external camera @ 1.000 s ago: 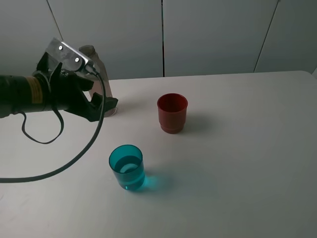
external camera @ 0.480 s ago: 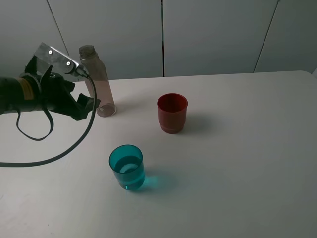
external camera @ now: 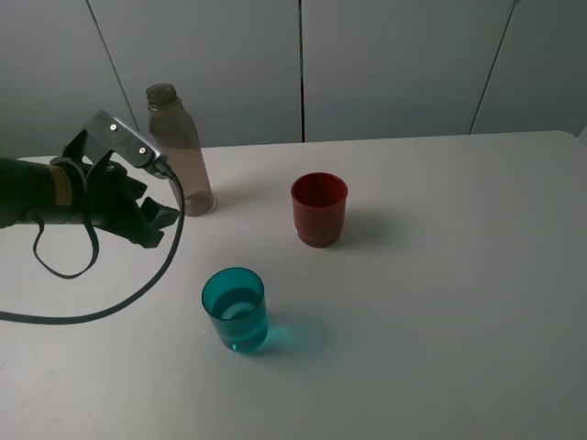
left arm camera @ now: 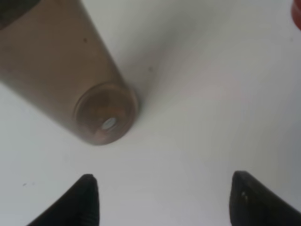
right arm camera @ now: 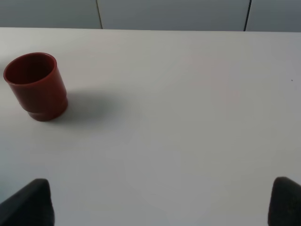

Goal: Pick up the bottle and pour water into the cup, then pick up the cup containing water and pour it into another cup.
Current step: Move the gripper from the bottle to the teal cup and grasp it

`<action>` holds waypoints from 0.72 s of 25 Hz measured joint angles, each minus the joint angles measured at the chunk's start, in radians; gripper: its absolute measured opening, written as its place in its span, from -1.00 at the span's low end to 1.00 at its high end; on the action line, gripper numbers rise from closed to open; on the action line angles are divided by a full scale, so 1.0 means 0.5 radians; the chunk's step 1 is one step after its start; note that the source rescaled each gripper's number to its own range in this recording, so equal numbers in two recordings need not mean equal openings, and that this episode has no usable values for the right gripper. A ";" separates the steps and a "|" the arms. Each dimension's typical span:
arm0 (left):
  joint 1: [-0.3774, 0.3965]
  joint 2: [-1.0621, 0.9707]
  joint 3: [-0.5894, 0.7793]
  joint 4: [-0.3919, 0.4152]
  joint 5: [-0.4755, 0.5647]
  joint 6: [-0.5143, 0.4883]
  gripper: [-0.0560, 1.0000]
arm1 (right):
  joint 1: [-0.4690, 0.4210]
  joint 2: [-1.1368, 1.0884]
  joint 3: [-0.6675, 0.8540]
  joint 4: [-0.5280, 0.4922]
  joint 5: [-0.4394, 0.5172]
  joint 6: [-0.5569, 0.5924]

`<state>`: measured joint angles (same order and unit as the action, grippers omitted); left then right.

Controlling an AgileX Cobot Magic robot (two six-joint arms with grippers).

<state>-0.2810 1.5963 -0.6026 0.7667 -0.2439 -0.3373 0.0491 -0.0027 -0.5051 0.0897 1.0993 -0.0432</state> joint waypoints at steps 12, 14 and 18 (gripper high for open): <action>0.119 0.001 0.144 0.498 -0.474 -0.372 0.24 | 0.000 0.000 0.000 0.000 0.000 0.000; 0.166 0.001 0.187 0.616 -0.628 -0.358 0.25 | 0.000 0.000 0.000 0.000 0.000 0.000; 0.243 0.001 0.202 0.773 -0.783 -0.359 0.25 | 0.000 0.000 0.000 0.000 0.000 0.000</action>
<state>-0.1596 1.5970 -0.5018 1.1532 -0.6355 -0.5169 0.0491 -0.0027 -0.5051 0.0897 1.0993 -0.0432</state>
